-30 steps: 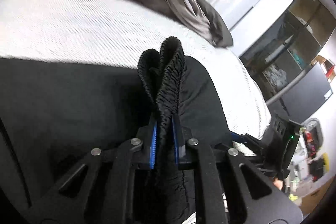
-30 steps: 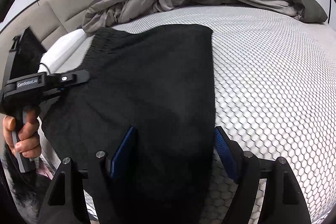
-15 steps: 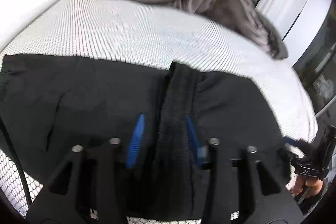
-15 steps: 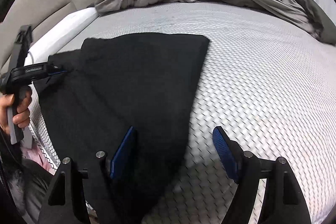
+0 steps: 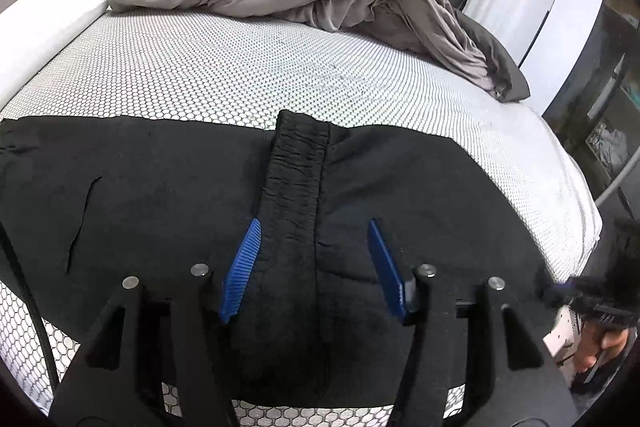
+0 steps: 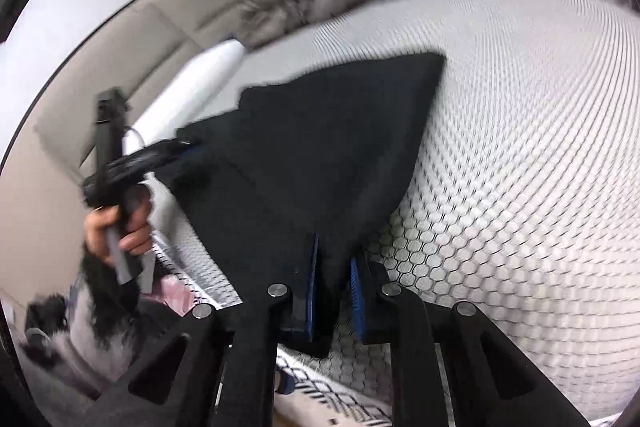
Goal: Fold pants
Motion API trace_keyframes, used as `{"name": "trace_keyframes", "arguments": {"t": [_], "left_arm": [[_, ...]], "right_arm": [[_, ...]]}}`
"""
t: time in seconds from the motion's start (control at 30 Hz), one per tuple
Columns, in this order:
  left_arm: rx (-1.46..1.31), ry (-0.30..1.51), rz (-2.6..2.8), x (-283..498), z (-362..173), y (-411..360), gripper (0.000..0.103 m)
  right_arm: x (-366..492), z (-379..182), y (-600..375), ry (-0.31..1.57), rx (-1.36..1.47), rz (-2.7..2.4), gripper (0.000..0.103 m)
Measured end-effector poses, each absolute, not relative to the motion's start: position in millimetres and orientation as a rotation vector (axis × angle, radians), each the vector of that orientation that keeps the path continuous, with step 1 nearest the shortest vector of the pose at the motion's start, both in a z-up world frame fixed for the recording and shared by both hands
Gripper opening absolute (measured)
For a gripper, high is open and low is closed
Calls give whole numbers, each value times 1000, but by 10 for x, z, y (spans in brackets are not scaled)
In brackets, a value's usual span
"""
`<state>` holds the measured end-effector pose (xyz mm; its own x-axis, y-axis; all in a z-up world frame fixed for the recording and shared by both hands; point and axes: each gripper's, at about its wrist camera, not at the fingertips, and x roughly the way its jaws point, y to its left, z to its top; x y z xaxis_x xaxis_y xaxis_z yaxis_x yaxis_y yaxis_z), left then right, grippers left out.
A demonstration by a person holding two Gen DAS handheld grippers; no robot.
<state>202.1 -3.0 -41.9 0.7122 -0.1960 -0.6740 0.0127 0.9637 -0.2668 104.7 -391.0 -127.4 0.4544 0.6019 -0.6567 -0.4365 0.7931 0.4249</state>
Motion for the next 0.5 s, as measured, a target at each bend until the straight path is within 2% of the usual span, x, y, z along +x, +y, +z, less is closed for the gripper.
{"name": "trace_keyframes", "arguments": {"t": [0.1,0.17,0.23,0.27,0.3,0.43,0.47,0.5], "left_arm": [[-233,780,-104,2063,-457,-71,53],[-219,774,-105,2050,-447,-124,53],[-205,760,-132,2042,-419,-178,53],[-194,750,-150,2025,-407,-215,53],[-181,744,-167,2017,-405,-268,53],[-127,774,-178,2057,-454,-456,54],[-119,780,-178,2060,-466,-479,54],[-115,778,-184,2059,-469,-488,54]], "right_arm": [[1091,-1560,-3842,1024,124,636,14],[1045,-1506,-3902,992,152,661,18],[992,-1407,-4010,944,193,678,30],[987,-1358,-4085,906,225,655,45],[970,-1351,-4194,880,267,628,55],[1266,-1468,-4273,893,462,571,55],[1362,-1493,-4251,896,489,554,52],[1470,-1536,-4206,901,506,526,30]]}}
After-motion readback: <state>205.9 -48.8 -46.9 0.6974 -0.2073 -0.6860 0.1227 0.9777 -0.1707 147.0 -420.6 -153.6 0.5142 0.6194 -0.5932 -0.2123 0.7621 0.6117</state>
